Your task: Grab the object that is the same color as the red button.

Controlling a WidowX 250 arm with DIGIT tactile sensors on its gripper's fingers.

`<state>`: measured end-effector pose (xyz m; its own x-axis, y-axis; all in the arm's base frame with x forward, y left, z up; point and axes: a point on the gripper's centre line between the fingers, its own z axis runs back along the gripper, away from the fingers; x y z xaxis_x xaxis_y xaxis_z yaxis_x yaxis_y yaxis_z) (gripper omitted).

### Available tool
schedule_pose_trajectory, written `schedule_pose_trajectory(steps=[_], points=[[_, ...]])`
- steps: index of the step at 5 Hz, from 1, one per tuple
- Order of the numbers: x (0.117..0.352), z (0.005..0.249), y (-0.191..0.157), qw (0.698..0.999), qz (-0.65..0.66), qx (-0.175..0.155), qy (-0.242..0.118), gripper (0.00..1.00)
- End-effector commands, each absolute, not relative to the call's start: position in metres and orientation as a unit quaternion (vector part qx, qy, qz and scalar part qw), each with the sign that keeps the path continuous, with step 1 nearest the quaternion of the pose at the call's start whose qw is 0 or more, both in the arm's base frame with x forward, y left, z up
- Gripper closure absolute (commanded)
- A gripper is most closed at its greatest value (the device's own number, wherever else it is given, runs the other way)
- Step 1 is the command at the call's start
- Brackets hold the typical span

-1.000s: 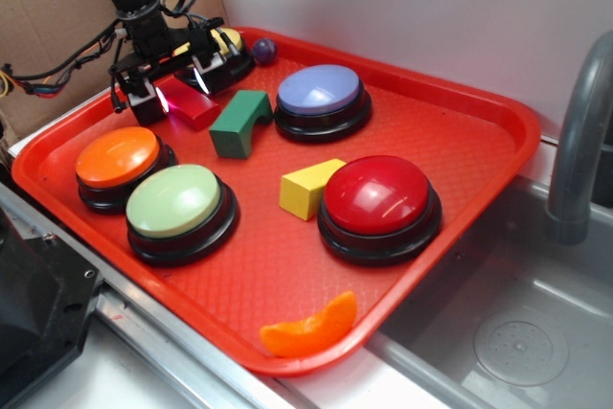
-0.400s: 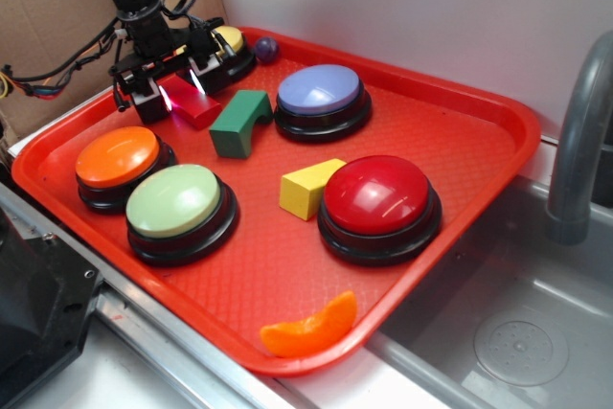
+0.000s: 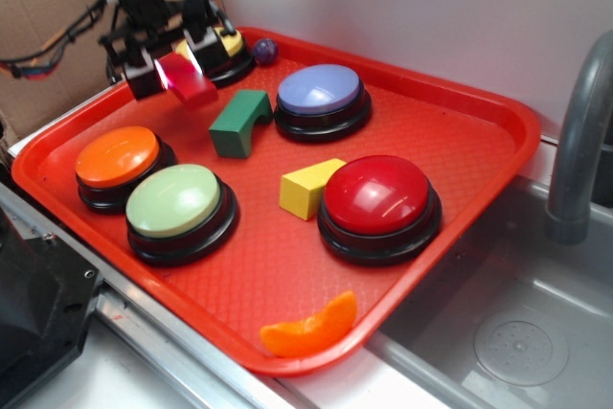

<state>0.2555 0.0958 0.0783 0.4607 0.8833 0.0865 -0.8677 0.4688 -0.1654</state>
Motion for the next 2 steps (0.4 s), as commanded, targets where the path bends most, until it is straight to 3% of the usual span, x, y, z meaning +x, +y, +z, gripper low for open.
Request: schedule_pose_trajectory(steps=[1,2], points=[[0.258,0.169,0.071,0.949,0.309,-0.003,-0.059,1.00],[0.246,0.186,0.051,0.981,0.188,-0.001,-0.056,1.00]])
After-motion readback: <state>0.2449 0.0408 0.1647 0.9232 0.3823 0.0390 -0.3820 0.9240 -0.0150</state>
